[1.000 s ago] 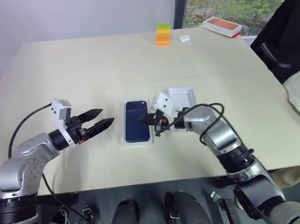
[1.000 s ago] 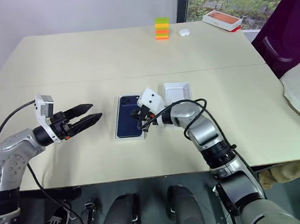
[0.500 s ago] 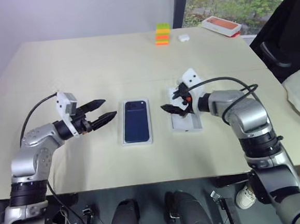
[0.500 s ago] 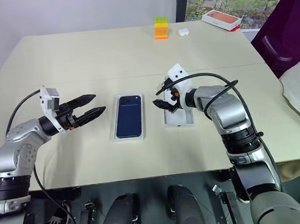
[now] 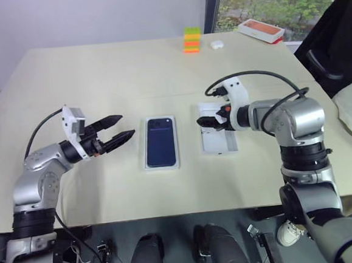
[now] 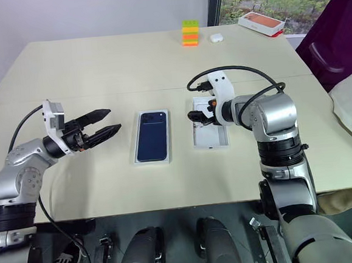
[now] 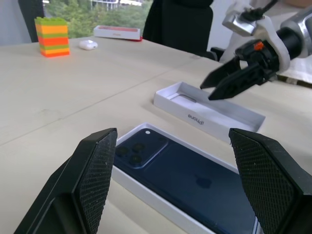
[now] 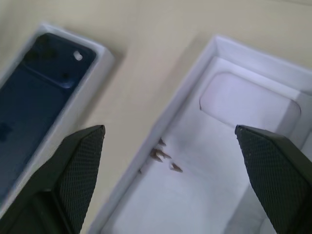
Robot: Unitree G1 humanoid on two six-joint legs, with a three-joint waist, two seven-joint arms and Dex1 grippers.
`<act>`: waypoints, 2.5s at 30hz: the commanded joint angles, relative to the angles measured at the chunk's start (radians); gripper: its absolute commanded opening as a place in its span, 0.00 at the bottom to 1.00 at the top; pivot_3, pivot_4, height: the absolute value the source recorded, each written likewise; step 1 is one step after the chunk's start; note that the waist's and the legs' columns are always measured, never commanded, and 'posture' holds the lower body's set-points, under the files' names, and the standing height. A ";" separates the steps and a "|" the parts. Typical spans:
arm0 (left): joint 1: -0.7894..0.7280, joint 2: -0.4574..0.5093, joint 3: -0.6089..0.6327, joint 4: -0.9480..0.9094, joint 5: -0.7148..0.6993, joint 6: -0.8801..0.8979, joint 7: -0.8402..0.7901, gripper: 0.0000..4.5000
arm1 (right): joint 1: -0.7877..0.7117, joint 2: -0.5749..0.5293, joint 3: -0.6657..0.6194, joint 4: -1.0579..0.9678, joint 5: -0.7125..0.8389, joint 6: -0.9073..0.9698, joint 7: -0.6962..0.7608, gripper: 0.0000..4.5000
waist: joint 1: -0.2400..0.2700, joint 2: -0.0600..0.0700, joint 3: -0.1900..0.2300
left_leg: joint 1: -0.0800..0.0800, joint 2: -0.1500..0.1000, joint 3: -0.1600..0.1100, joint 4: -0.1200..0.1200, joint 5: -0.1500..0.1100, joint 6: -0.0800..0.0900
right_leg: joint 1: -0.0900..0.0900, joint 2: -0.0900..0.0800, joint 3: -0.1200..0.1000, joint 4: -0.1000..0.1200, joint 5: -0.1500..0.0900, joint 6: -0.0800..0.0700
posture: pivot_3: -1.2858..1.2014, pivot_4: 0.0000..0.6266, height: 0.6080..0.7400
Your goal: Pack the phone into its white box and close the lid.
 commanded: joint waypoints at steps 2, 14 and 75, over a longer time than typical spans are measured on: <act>-0.009 -0.013 0.013 -0.043 0.005 -0.019 0.037 0.87 | -0.090 0.057 -0.020 -0.031 -0.005 0.093 -0.074 0.99 | -0.005 0.000 0.000 | 0.000 0.000 0.000 0.000 0.000 0.000 | -0.001 0.000 0.000 0.000 0.000 0.000 | 0.52 0.24 1.00; 0.010 -0.042 0.009 -0.069 0.018 -0.026 0.103 0.87 | -0.136 0.204 0.001 0.053 -0.046 0.148 -0.290 0.99 | -0.002 0.000 0.000 | -0.003 0.000 0.000 0.000 0.000 0.000 | -0.002 0.000 0.000 0.000 0.001 0.000 | 0.52 0.24 1.00; 0.014 -0.064 -0.006 -0.078 0.029 -0.015 0.173 0.87 | -0.128 0.372 -0.098 0.178 0.120 0.148 -0.880 0.02 | -0.005 0.000 -0.001 | -0.012 0.001 0.000 0.001 0.000 0.000 | -0.013 0.001 0.001 0.002 0.001 -0.001 | 0.52 0.24 1.00</act>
